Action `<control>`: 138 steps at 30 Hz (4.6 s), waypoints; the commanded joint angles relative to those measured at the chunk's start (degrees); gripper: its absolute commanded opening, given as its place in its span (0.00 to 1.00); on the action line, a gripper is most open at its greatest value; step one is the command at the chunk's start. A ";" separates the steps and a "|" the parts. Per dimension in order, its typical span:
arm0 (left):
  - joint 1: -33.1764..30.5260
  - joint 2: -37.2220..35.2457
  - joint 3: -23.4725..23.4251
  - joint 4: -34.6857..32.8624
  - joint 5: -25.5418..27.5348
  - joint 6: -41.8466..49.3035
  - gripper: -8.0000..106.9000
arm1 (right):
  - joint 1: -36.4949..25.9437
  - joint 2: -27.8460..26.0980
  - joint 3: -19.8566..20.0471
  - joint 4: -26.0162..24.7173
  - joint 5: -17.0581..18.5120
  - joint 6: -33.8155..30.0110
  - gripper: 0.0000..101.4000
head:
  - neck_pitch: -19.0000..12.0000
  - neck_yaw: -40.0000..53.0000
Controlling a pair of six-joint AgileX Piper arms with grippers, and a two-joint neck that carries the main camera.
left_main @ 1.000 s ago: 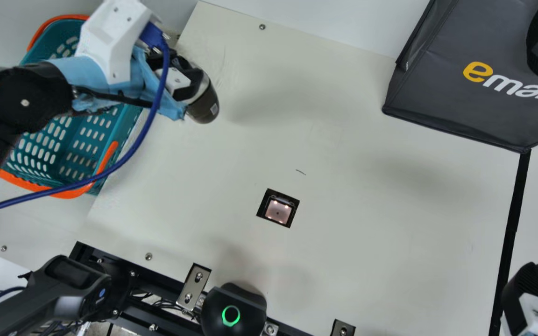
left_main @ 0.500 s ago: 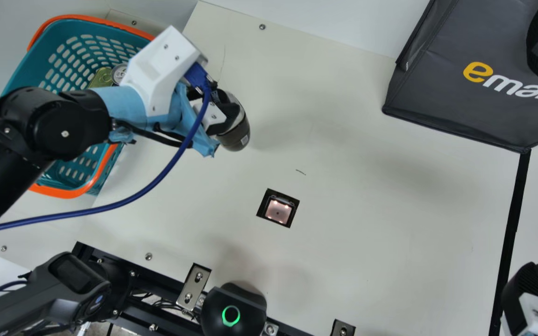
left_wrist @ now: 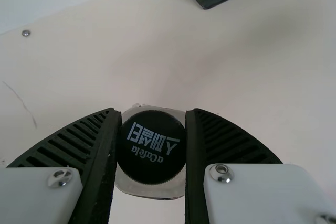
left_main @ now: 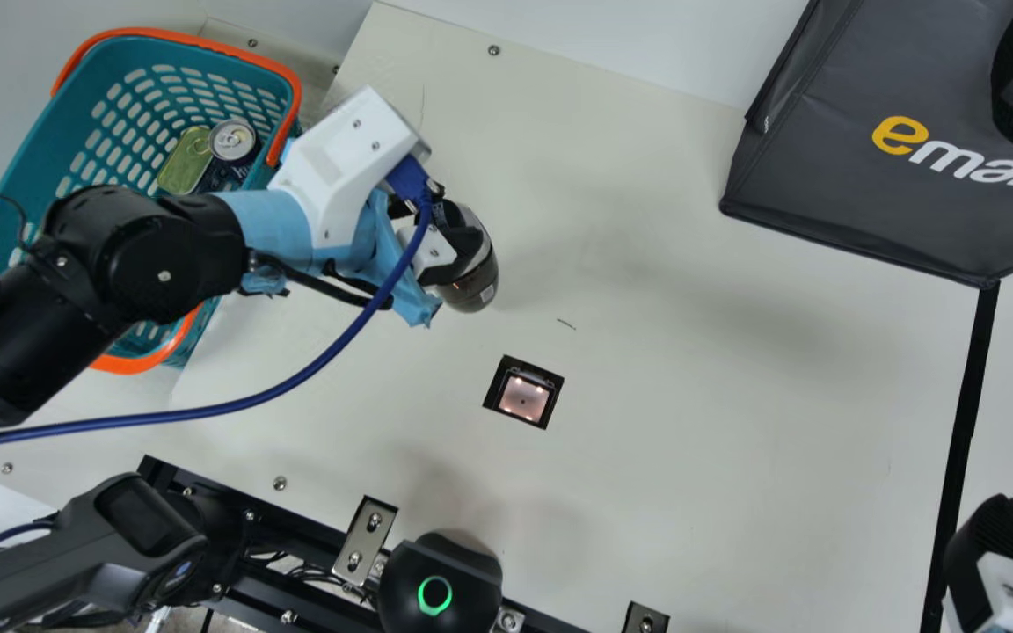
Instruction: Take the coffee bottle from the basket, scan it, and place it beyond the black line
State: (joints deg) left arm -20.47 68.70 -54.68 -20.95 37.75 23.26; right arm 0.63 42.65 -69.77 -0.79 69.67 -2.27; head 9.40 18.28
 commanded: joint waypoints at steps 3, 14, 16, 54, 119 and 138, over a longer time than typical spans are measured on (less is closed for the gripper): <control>-1.09 0.17 0.60 -0.07 -0.69 -0.32 0.16 | 0.00 0.00 0.00 0.00 0.00 0.00 0.90 | -1.48 0.14; -3.29 1.04 1.58 0.51 -3.01 0.10 0.16 | 0.00 0.00 0.00 0.00 0.00 0.00 0.90 | -1.48 0.14; -3.64 1.24 1.74 0.86 -3.45 0.12 0.16 | 0.00 0.00 0.00 0.00 0.00 0.00 0.90 | -1.48 0.14; -8.64 2.92 6.03 3.84 -9.76 -2.58 0.31 | 0.00 0.00 0.00 0.00 0.00 0.00 0.90 | -1.48 0.14; -8.87 -8.89 5.35 16.98 -2.16 -21.58 0.85 | 0.00 0.00 0.00 0.00 0.06 0.00 0.90 | -1.48 0.14; -2.70 -14.99 6.52 19.25 1.35 -20.25 0.85 | 0.00 0.00 0.00 0.00 -0.06 0.00 0.90 | -1.48 0.14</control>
State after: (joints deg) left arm -23.73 53.94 -48.26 -1.54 38.96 2.55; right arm 0.63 42.65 -69.77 -0.79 69.60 -2.27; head 9.49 18.28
